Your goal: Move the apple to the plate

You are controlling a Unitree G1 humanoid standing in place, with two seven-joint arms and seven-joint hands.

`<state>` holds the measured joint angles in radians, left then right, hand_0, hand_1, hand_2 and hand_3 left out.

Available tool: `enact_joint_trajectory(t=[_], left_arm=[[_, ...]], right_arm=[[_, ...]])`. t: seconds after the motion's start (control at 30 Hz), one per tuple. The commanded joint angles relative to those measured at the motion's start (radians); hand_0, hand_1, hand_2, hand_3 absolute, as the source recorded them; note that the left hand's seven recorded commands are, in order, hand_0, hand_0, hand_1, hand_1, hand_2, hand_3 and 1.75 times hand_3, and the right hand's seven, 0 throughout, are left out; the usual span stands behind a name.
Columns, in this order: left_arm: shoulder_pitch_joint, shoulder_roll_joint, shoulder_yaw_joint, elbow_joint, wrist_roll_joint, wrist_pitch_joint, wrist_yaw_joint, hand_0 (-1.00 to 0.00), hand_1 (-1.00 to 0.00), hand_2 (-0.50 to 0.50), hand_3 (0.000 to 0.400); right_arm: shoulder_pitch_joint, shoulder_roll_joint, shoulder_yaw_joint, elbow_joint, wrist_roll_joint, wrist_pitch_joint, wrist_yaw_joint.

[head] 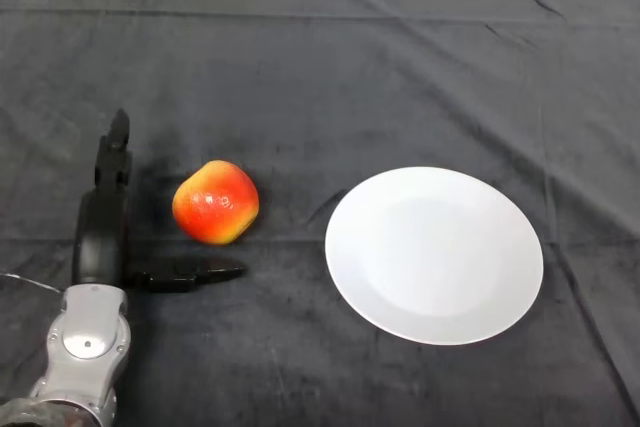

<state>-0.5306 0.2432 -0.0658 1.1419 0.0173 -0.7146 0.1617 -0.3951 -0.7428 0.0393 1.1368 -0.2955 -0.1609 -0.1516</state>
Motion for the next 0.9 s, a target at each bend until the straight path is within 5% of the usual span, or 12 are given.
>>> enact_joint_trajectory(t=[0.03, 0.47, 0.53, 0.57, 0.63, 0.67, 0.73, 0.8, 0.9], left_arm=[[-0.048, -0.002, -0.025, -0.013, -0.011, -0.005, -0.007, 0.00, 0.00, 0.00, 0.000], [-0.061, -0.023, -0.108, -0.006, -0.028, 0.013, -0.006, 0.00, 0.00, 0.00, 0.000], [-0.061, -0.023, -0.121, -0.006, -0.032, 0.014, -0.007, -0.21, 0.00, -0.11, 0.085], [-0.060, -0.023, -0.126, -0.007, -0.033, 0.015, -0.008, -0.36, -0.10, -0.13, 0.146], [-0.059, -0.021, -0.138, -0.007, -0.036, 0.016, -0.008, -0.73, -0.51, -0.11, 0.290], [-0.058, -0.020, -0.143, -0.008, -0.037, 0.017, -0.008, -1.00, -0.60, -0.20, 0.400], [-0.057, -0.018, -0.152, -0.008, -0.040, 0.019, -0.008, -1.00, -0.65, -0.18, 0.400], [-0.057, -0.015, -0.161, -0.009, -0.042, 0.020, -0.008, -1.00, -0.84, -0.08, 0.400], [-0.056, -0.012, -0.171, -0.011, -0.045, 0.022, -0.006, -1.00, -0.96, -0.02, 0.400]], right_arm=[[0.045, 0.042, 0.0120, 0.014, 0.0039, 0.014, -0.0019], [0.045, 0.042, 0.0119, 0.015, 0.0037, 0.014, -0.0019], [0.045, 0.042, 0.0119, 0.015, 0.0036, 0.014, -0.0019], [0.045, 0.042, 0.0119, 0.015, 0.0036, 0.014, -0.0019], [0.045, 0.042, 0.0119, 0.015, 0.0036, 0.014, -0.0019], [0.045, 0.042, 0.0119, 0.015, 0.0036, 0.014, -0.0019], [0.045, 0.042, 0.0118, 0.015, 0.0036, 0.014, -0.0019], [0.045, 0.042, 0.0118, 0.015, 0.0035, 0.014, -0.0019], [0.045, 0.042, 0.0118, 0.015, 0.0035, 0.014, -0.0019]])
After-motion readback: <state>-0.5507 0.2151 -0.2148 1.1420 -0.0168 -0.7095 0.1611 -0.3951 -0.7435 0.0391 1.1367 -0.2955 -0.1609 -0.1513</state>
